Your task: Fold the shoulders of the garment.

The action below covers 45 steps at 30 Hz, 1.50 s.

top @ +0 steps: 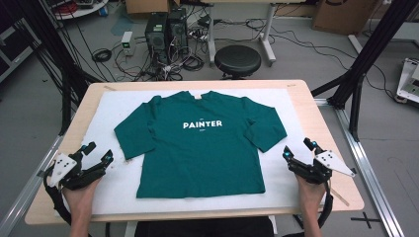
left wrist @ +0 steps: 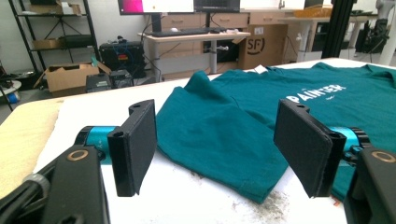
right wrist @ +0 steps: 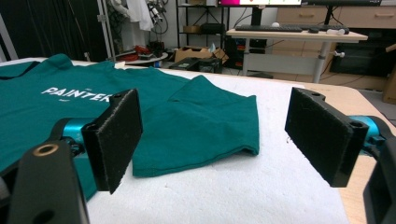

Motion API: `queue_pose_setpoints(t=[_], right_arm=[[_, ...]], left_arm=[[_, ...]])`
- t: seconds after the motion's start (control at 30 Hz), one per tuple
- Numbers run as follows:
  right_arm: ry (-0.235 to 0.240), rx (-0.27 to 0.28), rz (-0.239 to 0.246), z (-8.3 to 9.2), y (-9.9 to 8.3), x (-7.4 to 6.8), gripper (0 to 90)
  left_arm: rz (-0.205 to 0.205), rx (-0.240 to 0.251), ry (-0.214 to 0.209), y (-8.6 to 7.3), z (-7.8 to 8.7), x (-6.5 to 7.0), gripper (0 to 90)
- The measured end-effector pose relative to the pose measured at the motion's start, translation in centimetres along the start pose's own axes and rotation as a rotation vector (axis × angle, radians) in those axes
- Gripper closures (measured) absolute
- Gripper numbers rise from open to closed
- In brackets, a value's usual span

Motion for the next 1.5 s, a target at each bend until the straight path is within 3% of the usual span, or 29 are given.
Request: queue_pose_setpoints(t=[0.13, 0.27, 0.97, 1.17, 1.5], right_arm=[[-0.005, -0.005, 0.0, 0.0, 0.0, 0.0, 19.4], [-0.005, -0.005, -0.001, 0.0, 0.0, 0.0, 19.4], [-0.01, -0.005, -0.011, -0.1, 0.0, 0.1, 19.4], [-0.013, -0.012, -0.016, -0.1, 0.0, 0.1, 19.4], [-0.016, -0.021, -0.016, -0.2, 0.1, 0.1, 19.4]], left_arm=[[-0.006, -0.014, -0.012, 0.0, -0.1, 0.0, 30.2], [0.014, -0.025, -0.024, 0.0, -0.3, -0.2, 30.2], [0.01, -0.076, 0.012, 0.1, -0.7, -0.1, 30.2], [0.026, -0.102, 0.029, 0.1, -0.9, -0.2, 30.3], [0.03, -0.113, 0.022, 0.1, -1.0, -0.3, 30.4]])
Point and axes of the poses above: each handheld gripper's, and its own axes: z roughly backward along the jaws, y roughly out of its top, x roughly to its right, the point moved 2 cm from there along -z, roughly forward along the jaws, and after that the axes turned 4 degrees about -z, right-handed, at the moved point
